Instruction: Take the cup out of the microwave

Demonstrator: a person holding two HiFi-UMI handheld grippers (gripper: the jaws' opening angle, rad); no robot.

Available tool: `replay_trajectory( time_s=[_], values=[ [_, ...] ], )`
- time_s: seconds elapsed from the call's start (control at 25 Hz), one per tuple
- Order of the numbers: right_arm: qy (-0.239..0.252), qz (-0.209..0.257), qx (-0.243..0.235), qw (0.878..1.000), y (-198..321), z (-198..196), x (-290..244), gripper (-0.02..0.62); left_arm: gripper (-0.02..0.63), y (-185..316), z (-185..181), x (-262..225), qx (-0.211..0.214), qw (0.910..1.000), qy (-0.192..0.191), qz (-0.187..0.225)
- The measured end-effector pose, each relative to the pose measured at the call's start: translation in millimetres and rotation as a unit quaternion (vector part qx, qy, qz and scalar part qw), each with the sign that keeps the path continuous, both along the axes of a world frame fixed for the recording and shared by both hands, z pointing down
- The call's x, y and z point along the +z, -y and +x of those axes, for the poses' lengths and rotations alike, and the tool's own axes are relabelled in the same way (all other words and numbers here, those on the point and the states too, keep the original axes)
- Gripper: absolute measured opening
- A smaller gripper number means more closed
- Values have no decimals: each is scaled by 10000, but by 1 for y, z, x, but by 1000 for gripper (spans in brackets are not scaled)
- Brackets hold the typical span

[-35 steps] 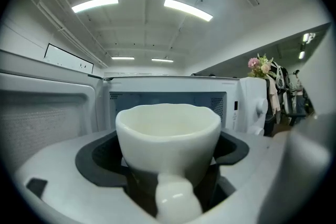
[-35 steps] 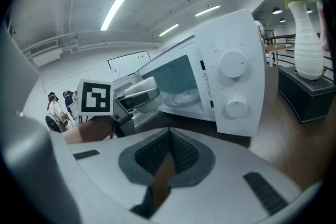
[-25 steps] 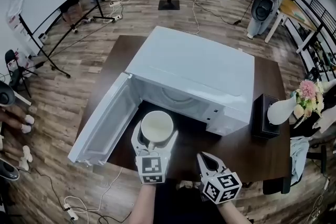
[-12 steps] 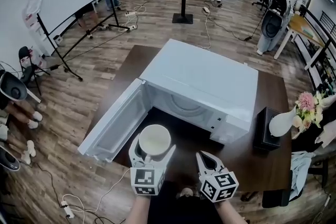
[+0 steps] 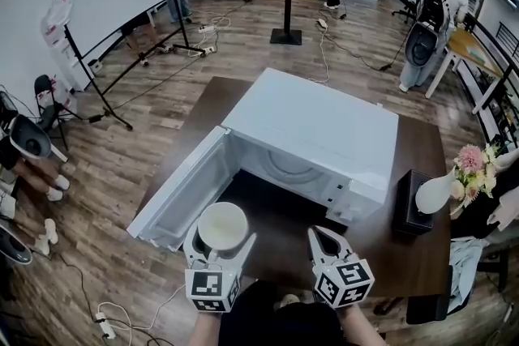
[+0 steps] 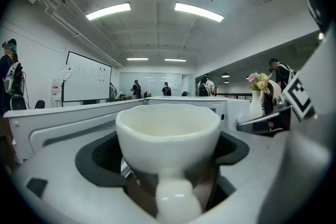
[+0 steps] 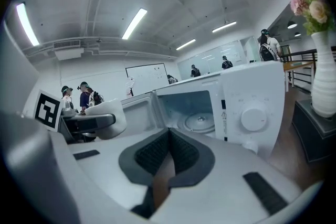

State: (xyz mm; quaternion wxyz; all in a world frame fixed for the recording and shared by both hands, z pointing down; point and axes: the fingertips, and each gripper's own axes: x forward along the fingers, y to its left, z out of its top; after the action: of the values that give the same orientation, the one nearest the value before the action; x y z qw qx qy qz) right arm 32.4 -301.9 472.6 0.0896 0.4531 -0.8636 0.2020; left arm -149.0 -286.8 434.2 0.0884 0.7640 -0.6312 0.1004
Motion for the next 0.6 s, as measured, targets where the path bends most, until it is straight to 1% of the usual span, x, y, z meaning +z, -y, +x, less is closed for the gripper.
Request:
replay_trajectory(
  time_s=[0.08, 0.2, 0.32, 0.44, 0.6],
  values=[
    [-8, 165, 43, 9999, 0, 6, -13, -6, 502, -5, 0, -5, 35, 10000, 7, 13],
    [-8, 400, 124, 9991, 1, 15, -30, -6, 502, -11, 3, -12, 119, 9999, -102, 59],
    [-155, 584, 274, 9978, 2, 27, -38, -7, 502, -12, 7, -15, 188, 9996, -216, 83],
    [-345, 678, 410, 9963, 5, 37, -39, -6, 502, -11, 9, -13, 228, 9993, -278, 87],
    [-388, 776, 599, 9944, 4, 45, -41, -7, 502, -9, 13, -9, 287, 9992, -265, 42]
  ],
)
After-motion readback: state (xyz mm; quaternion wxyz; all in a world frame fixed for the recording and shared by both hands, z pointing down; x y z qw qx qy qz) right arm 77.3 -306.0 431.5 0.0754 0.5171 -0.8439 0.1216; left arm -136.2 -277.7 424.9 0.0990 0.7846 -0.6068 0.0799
